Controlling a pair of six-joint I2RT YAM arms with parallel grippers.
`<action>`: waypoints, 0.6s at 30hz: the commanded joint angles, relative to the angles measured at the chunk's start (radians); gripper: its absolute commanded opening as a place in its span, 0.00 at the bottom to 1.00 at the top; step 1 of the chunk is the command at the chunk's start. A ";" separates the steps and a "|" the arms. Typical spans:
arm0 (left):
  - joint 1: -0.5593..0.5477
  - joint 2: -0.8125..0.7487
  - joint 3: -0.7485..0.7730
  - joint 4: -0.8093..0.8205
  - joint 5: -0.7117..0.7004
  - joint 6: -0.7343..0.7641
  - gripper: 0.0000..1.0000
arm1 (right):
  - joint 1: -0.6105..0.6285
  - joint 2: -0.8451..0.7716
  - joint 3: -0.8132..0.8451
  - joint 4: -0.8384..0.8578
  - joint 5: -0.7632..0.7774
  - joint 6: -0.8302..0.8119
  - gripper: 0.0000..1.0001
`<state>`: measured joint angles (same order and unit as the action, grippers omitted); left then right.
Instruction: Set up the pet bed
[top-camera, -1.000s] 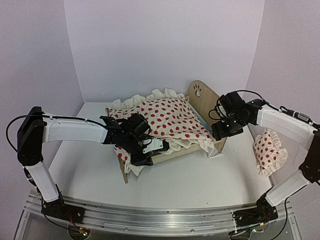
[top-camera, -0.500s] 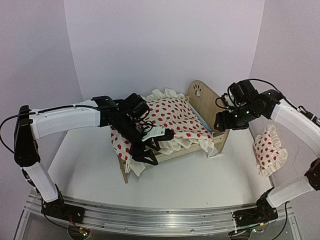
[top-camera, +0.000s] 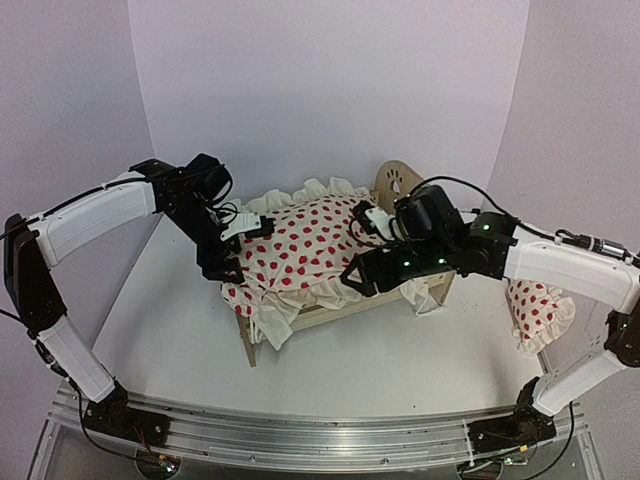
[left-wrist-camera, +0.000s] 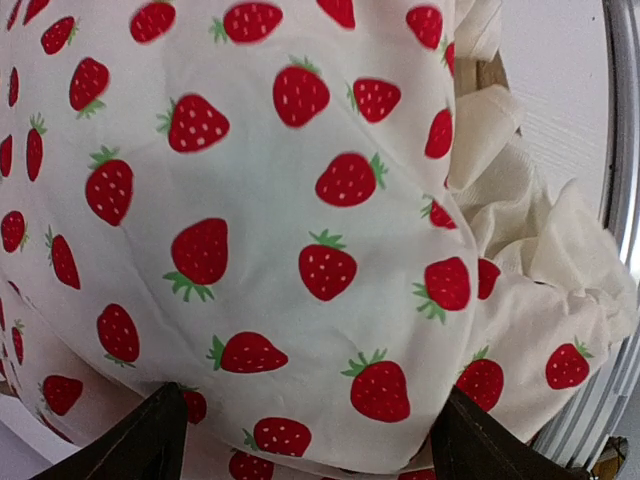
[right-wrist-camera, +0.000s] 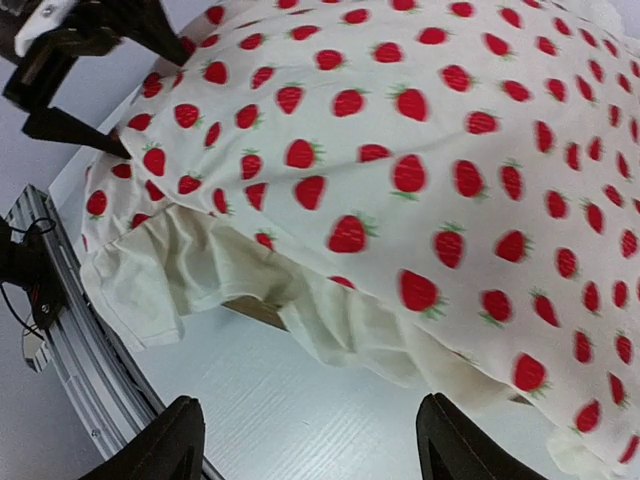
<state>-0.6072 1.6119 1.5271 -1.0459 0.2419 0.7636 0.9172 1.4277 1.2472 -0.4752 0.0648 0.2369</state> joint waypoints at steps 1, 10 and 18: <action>-0.016 -0.030 -0.070 0.043 -0.104 0.002 0.83 | 0.083 0.083 0.015 0.199 -0.055 -0.012 0.72; -0.016 -0.020 -0.091 0.121 -0.064 -0.007 0.16 | 0.198 0.277 0.096 0.323 -0.157 -0.026 0.62; -0.016 -0.013 -0.018 0.235 -0.118 -0.098 0.00 | 0.268 0.303 0.102 0.424 -0.186 -0.117 0.36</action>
<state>-0.6236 1.6119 1.4415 -0.9014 0.1640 0.7245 1.1616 1.7355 1.3136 -0.1639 -0.0878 0.1722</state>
